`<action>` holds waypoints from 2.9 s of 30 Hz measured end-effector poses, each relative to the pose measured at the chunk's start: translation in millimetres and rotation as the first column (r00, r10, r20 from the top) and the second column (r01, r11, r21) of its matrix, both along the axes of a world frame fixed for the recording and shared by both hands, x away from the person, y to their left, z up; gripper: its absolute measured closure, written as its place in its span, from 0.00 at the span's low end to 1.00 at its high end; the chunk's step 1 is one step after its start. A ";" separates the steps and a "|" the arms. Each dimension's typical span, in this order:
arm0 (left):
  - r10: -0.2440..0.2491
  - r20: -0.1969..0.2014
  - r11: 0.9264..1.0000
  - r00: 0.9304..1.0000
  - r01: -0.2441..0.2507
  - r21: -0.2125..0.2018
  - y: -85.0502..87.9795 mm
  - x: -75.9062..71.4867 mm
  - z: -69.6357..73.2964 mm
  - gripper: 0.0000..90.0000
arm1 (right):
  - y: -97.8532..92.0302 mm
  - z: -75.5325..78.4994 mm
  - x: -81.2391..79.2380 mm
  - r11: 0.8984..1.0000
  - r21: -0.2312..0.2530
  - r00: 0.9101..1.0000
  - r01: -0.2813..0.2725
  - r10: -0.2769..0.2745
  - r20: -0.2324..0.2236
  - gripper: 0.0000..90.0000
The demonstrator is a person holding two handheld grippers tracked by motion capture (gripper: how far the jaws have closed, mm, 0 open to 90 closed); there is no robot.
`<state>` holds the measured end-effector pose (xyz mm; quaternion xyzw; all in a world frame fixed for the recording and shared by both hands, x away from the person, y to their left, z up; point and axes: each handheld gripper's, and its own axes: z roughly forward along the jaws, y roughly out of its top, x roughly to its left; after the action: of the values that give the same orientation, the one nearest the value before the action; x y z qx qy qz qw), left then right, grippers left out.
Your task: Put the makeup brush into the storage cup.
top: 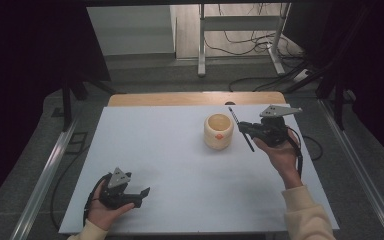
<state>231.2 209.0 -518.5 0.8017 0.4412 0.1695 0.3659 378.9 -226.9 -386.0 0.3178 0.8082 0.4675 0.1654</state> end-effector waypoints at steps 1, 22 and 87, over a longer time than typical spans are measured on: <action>0.000 0.000 1.000 1.000 0.000 0.000 0.0 -0.1 0.0 0.16 | 0.6 -0.1 0.5 1.000 0.001 1.000 0.001 -0.001 0.001 0.93; -0.006 0.004 1.000 1.000 0.006 -0.002 -1.6 -1.0 1.4 0.16 | 5.6 6.3 6.0 0.999 0.043 0.999 0.021 -0.022 0.028 0.93; -0.002 -0.001 1.000 1.000 0.002 -0.009 2.1 1.4 -0.1 0.16 | 35.3 14.1 64.1 0.984 0.136 0.992 0.118 -0.123 0.029 0.93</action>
<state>232.6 211.1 -518.6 0.8007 0.4411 0.1668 0.3695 442.9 -191.6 -371.9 0.3676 0.7511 0.5156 0.1866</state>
